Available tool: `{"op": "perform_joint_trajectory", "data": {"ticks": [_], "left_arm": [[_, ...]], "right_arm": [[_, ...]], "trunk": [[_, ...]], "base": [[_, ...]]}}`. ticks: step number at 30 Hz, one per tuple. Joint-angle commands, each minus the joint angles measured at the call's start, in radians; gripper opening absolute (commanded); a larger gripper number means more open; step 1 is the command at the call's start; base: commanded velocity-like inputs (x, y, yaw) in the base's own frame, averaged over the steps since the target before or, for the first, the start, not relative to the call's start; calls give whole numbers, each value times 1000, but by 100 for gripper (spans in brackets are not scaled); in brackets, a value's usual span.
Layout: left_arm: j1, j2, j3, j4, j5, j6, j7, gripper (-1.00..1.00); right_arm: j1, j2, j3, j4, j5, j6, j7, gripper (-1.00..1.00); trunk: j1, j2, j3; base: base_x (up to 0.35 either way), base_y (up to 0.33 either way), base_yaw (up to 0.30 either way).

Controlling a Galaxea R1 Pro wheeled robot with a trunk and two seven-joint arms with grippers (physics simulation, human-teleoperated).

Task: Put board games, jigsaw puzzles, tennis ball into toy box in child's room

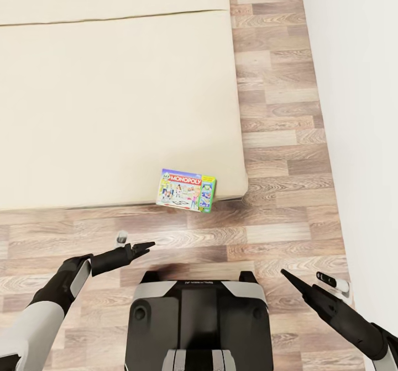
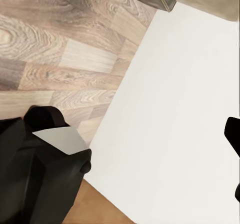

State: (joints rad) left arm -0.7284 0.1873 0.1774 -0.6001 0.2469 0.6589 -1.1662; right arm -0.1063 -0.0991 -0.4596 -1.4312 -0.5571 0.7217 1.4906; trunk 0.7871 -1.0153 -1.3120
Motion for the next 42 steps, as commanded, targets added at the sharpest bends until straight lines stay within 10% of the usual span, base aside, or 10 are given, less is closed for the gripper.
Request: {"op": "perform_joint_trajectory", "data": {"ticks": [1,19,42], "left_arm": [[0,0,1,0,3,8,-2,100],[0,-2,1,-1,4,14,-100,100],[0,-4,0,0,3,17,-191,100]], "right_arm": [[0,0,0,0,-2,10,2,100],[108,-52,-2,-118,-136,11,21,100],[115,-53,-2,-124,-152,12,13,100]], "trunk": [[4,-8,-4],[73,-134,-60],[161,-295,-132]], "base": [[0,0,0],[0,0,0],[0,0,0]]}}
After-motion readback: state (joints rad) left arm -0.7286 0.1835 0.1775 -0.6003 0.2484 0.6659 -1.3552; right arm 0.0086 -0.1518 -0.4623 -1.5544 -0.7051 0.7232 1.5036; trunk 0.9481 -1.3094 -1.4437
